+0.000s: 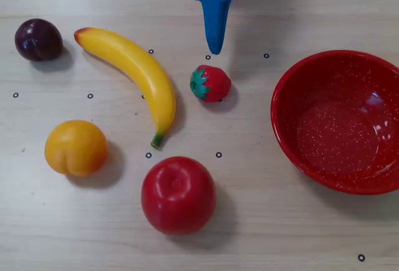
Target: Put the peach in the red bowl.
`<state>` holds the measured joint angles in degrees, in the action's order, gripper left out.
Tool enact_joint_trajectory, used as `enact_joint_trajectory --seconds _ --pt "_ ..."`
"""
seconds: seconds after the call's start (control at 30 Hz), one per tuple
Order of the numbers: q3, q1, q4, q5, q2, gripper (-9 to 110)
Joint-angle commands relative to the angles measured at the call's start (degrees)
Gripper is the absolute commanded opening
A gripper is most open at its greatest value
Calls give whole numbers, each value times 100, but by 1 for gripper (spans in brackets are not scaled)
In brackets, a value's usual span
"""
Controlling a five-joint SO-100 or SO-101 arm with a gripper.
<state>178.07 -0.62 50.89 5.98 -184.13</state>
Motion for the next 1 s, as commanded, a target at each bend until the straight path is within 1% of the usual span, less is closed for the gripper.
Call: enact_joint_trajectory --seconds 0.0,0.4,0.53,0.63,0.77,0.97 --pt "62 -132 -35 -246 -88 0" --pt "62 -132 -35 -246 -88 0" --pt "-149 -158 -114 -475 308 0" --pt "-817 -141 -123 -580 1081 0" --pt "-2109 -70 0 -826 2435 0" --pt "-4342 149 756 -1222 4078 0"
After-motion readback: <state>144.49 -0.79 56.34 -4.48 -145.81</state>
